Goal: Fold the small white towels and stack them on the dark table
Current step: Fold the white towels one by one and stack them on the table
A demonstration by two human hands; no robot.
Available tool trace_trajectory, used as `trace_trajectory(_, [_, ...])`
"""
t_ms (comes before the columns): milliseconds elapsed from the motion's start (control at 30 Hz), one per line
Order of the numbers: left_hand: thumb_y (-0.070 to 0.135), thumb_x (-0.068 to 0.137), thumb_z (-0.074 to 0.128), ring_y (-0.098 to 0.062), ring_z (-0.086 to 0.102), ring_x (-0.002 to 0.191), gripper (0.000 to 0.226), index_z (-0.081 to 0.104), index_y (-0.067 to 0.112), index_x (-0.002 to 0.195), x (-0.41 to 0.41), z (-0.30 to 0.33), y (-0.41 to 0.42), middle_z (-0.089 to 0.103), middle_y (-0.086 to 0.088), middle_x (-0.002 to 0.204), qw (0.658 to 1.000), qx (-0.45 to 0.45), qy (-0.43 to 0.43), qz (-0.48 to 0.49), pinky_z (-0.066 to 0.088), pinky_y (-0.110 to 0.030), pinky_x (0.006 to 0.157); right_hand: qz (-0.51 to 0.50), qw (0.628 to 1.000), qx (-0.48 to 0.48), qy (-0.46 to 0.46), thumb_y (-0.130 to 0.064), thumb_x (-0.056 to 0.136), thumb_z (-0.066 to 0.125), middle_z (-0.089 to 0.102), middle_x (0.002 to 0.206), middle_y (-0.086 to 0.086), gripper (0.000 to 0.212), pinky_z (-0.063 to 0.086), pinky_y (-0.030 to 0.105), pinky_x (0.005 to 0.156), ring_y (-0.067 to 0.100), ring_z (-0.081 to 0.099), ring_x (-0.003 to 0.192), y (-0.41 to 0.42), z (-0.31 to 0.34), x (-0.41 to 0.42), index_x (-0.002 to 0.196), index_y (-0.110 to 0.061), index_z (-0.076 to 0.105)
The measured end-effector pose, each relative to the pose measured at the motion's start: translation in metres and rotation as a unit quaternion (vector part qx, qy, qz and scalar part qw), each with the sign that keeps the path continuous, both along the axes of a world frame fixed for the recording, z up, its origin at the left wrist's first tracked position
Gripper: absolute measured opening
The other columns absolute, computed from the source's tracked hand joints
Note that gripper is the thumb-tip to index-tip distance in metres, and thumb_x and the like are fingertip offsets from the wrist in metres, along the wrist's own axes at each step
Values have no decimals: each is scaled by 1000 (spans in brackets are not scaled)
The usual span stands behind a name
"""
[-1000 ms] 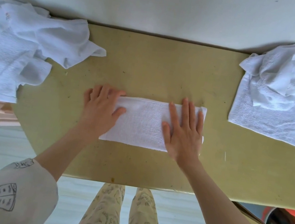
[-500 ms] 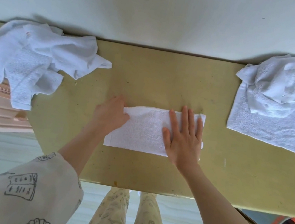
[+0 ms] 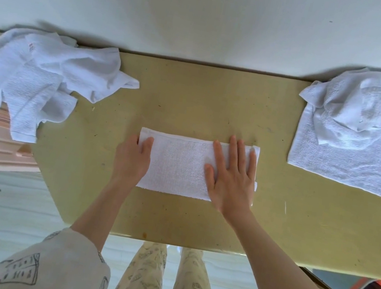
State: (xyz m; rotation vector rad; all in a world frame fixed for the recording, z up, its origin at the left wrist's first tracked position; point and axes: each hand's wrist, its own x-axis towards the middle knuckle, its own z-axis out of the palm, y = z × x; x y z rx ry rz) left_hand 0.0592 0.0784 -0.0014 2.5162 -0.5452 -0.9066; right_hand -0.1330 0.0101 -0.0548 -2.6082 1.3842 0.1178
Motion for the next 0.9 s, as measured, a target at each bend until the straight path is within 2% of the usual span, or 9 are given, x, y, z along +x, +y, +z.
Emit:
trace_trajectory(167, [27,96,46,-11,33,56,24,44,6,85,1,-1,10,40,3,67,996,-83,-12,-7,28,-21,49,-1,1000,10,3,-46,95,21,22,154,15,56,7,49,114,28,17,144,0,-1,0,146,-22,26])
trace_trajectory(367, [28,97,42,-15,43,71,19,49,11,91,0,-1,11,46,8,72,993,-114,-18,22,33,-17,57,-3,1000,14,-13,-44,95,24,29,151,16,54,11,50,114,30,24,141,-1,0,0,144,-21,33])
trace_trajectory(467, [26,98,40,-14,46,77,18,52,13,96,-9,12,5,49,12,76,988,-144,-32,35,35,-13,62,-19,992,51,-115,-35,95,28,33,149,17,50,10,45,116,31,29,140,-5,7,-1,139,-16,42])
trace_trajectory(567, [25,97,43,-4,48,70,12,53,17,97,-27,31,-6,51,15,76,982,-181,-42,29,37,-10,62,-130,928,152,-315,-17,99,37,38,146,11,37,22,27,112,22,33,138,-13,33,-12,133,-10,50])
trace_trajectory(633, [24,96,47,0,47,64,8,53,20,93,-44,41,-15,51,14,71,978,-203,-50,11,36,-7,59,-239,876,171,-383,-9,97,43,58,128,8,30,42,24,99,18,55,118,-19,51,-29,122,-9,59])
trace_trajectory(700, [25,95,50,-2,48,58,8,55,21,90,-66,45,-27,51,10,65,975,-215,-50,-27,36,-9,57,-345,813,231,-408,-7,95,45,69,99,4,23,53,27,84,13,66,86,-24,62,-46,108,-11,64])
trace_trajectory(733, [25,94,50,-3,48,56,8,56,20,91,-79,43,-33,50,8,62,975,-214,-41,-52,36,-10,56,-374,789,268,-406,-7,94,46,69,89,2,21,54,30,82,14,66,78,-26,62,-53,104,-13,64])
trace_trajectory(833, [19,94,50,-5,45,51,15,60,11,101,-117,27,-52,47,10,58,974,-182,-12,-131,36,-14,55,-389,765,349,-376,-6,94,46,68,83,5,19,55,40,84,23,67,79,-27,55,-68,97,-11,65])
trace_trajectory(900, [20,95,48,-6,48,59,22,58,9,112,-134,14,-63,52,9,66,974,-141,15,-179,35,-15,58,-394,746,380,-378,-6,94,46,68,83,6,20,55,40,86,22,67,79,-27,52,-70,90,-12,65])
